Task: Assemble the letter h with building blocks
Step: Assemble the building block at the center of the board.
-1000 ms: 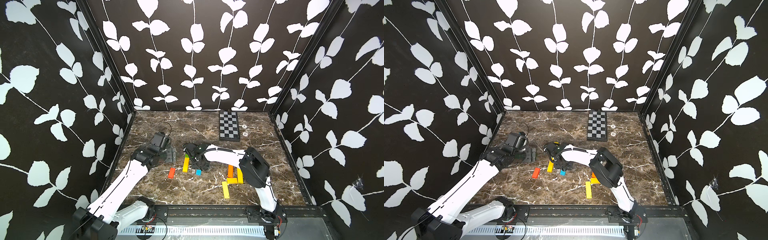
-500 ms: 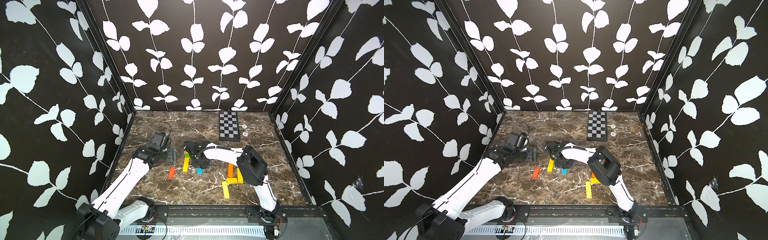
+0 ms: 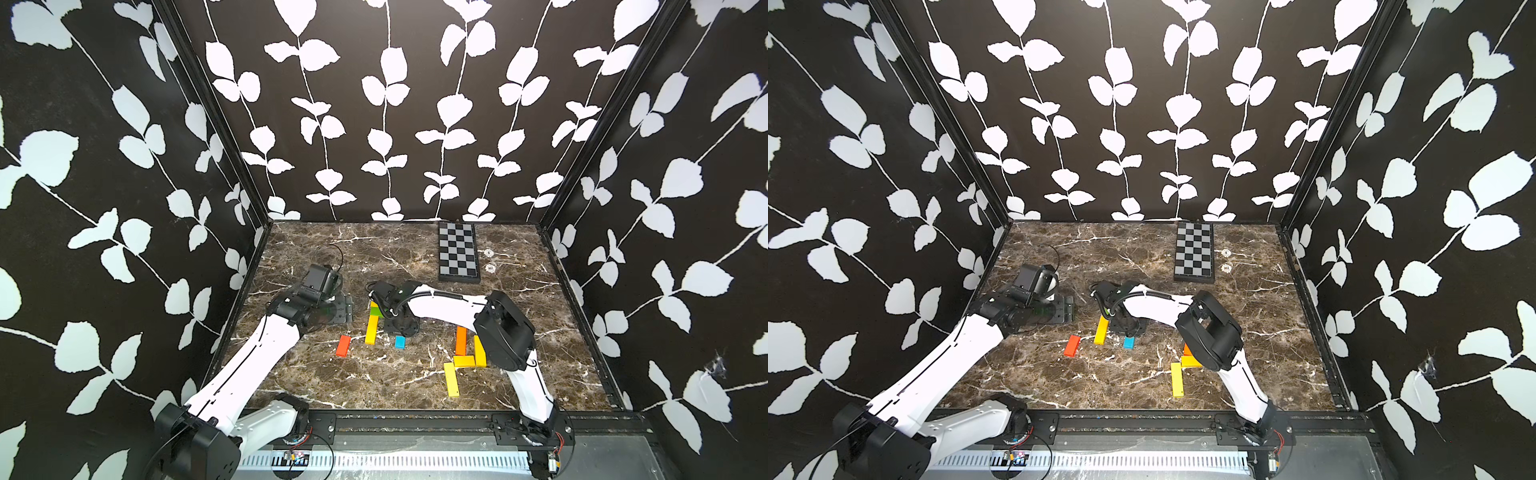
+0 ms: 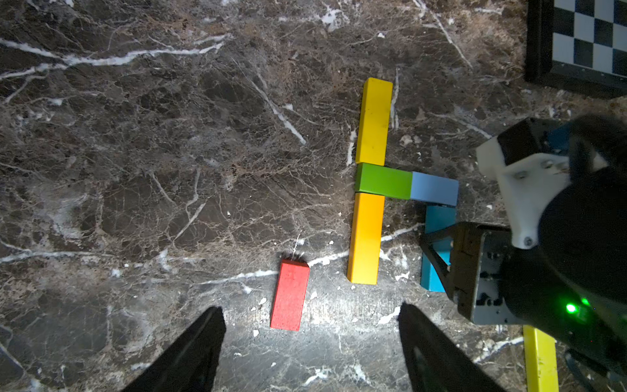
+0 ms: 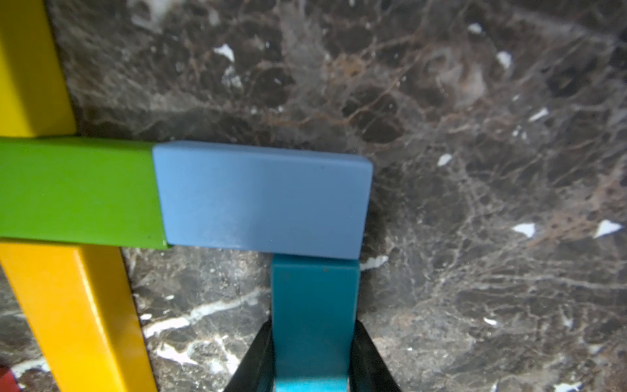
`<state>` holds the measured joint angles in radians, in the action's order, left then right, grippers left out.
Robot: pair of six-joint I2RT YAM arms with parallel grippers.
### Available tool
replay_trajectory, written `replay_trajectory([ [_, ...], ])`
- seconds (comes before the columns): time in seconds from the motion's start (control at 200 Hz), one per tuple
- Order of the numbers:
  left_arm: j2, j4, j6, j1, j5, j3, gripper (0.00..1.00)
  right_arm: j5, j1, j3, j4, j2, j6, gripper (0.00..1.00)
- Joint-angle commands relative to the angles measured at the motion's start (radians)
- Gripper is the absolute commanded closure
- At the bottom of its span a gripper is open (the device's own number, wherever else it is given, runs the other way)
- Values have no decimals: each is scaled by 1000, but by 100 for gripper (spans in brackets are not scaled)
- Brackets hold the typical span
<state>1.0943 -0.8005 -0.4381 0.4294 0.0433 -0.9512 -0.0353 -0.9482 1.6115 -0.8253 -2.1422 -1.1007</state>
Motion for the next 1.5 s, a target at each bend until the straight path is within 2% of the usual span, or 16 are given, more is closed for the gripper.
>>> replay_trajectory([
  [0.0,3,8,15,-6,-8,20,18,8,11,-1,17,-30,-36,67],
  [0.245,3,12,14,-5,-17,28,18,12,14,-8,21,-31,-53,65],
  [0.38,2,13,12,-6,-20,31,18,20,14,-12,30,-19,-44,41],
  [0.445,4,15,11,-6,-23,32,18,14,14,-16,38,-7,-36,38],
  [0.58,0,16,7,-6,-22,32,19,5,14,-21,43,10,-30,39],
  [0.815,-6,13,5,-7,-21,35,19,16,13,-15,43,-13,-31,51],
  [1.06,-10,13,12,-5,-20,36,19,2,14,-17,29,-12,-45,55],
  [1.17,-9,20,11,-6,-23,40,19,-1,14,-26,28,-12,-62,61],
  [1.496,-5,30,18,-6,-34,52,19,-19,20,-30,2,-6,-89,65],
])
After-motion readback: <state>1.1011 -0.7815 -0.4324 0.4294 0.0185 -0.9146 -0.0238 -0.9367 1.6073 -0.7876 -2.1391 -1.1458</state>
